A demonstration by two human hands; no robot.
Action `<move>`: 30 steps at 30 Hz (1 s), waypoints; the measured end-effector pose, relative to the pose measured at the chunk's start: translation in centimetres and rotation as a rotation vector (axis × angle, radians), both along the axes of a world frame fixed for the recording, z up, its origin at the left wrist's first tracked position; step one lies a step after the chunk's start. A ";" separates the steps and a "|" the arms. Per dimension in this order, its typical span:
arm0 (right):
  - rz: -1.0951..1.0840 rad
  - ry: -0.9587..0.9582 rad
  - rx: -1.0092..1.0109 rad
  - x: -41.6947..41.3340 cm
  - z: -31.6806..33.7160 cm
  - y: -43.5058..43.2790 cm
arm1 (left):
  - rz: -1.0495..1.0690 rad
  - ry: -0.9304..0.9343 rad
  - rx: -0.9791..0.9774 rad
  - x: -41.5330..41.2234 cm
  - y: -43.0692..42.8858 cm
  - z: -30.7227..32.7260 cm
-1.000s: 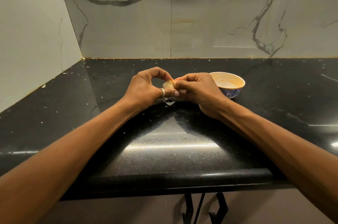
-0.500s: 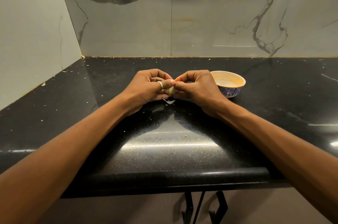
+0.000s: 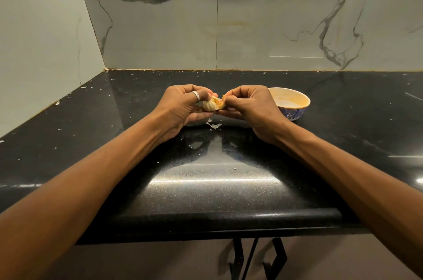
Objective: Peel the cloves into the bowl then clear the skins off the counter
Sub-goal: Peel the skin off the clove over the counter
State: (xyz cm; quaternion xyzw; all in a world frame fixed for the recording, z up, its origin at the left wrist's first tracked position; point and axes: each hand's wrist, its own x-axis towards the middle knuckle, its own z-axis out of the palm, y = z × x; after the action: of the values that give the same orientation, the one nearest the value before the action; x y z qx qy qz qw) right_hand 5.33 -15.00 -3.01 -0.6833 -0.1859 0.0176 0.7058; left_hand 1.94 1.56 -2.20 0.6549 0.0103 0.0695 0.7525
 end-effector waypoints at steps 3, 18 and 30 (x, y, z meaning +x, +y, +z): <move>0.010 0.025 0.028 0.1 0.0 0.0 | 0.013 -0.012 0.019 0.1 -0.1 -0.1; 0.039 0.080 -0.028 0.5 -0.2 0.0 | -0.005 -0.059 0.131 0.6 -0.1 -0.8; 0.107 0.207 -0.059 0.7 0.1 0.1 | 0.006 -0.051 0.101 0.7 -0.2 -0.8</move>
State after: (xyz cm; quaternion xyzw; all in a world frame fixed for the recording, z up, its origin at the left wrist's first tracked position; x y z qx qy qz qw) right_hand 6.04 -14.86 -2.90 -0.6873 -0.1476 0.1312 0.6990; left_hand 2.63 1.36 -3.05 0.6901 -0.0106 0.0891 0.7182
